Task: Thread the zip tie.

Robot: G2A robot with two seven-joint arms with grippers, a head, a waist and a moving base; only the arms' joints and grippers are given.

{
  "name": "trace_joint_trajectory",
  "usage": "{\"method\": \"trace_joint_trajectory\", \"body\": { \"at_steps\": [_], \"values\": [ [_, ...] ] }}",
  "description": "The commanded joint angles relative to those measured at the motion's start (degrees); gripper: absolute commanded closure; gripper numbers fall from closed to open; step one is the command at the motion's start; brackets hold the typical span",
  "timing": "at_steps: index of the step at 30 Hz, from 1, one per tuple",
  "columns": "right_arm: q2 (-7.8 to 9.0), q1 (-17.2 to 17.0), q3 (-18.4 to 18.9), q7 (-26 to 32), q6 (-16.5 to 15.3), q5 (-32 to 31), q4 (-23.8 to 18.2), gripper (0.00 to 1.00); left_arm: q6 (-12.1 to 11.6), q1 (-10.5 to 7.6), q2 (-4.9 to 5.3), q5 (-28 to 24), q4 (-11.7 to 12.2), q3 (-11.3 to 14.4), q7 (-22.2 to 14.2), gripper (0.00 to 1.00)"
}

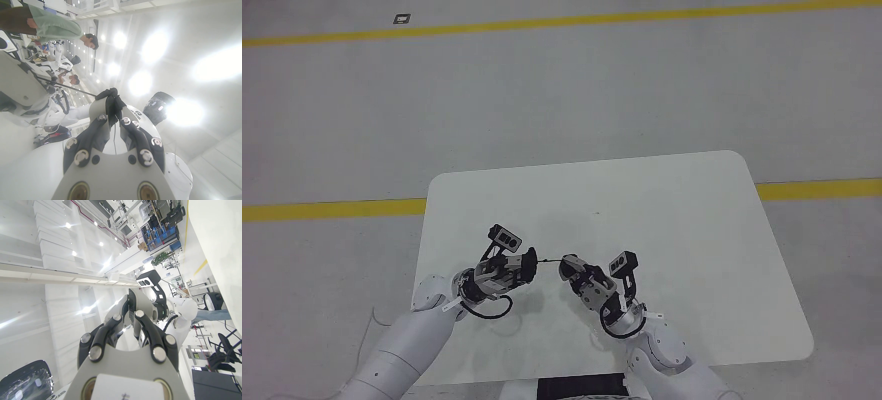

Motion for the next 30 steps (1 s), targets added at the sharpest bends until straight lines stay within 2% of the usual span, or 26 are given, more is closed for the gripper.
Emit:
{"method": "trace_joint_trajectory", "body": {
  "at_steps": [1,8,10,11,21,24,30],
  "values": [
    [0.03,-0.06,0.13,-0.06,-0.04,0.05,-0.01,1.00,0.00,0.00,0.00,0.00,0.00,0.00,0.00,1.00],
    [0.13,-0.37,0.62,-0.63,-0.02,0.39,-0.17,1.00,0.00,0.00,0.00,0.00,0.00,0.00,0.00,1.00],
    [0.11,-0.40,0.63,-1.13,0.07,0.56,-0.10,0.10,0.00,0.00,0.00,0.00,0.00,0.00,0.00,1.00],
    [0.10,-0.40,0.64,-1.44,0.08,0.61,-0.03,0.00,0.00,0.00,0.00,0.00,0.00,0.00,0.00,1.00],
    [-0.01,-0.10,1.04,-3.04,-0.81,0.88,0.52,0.00,0.00,0.00,0.00,0.00,0.00,0.00,0.00,1.00],
    [0.11,-0.41,2.59,-3.52,-0.89,0.87,-0.40,0.00,0.00,0.00,0.00,0.00,0.00,0.00,0.00,1.00],
    [0.61,-3.03,8.55,-2.33,-0.89,0.88,-5.65,0.00,0.00,0.00,0.00,0.00,0.00,0.00,0.00,1.00]
  ]
}}
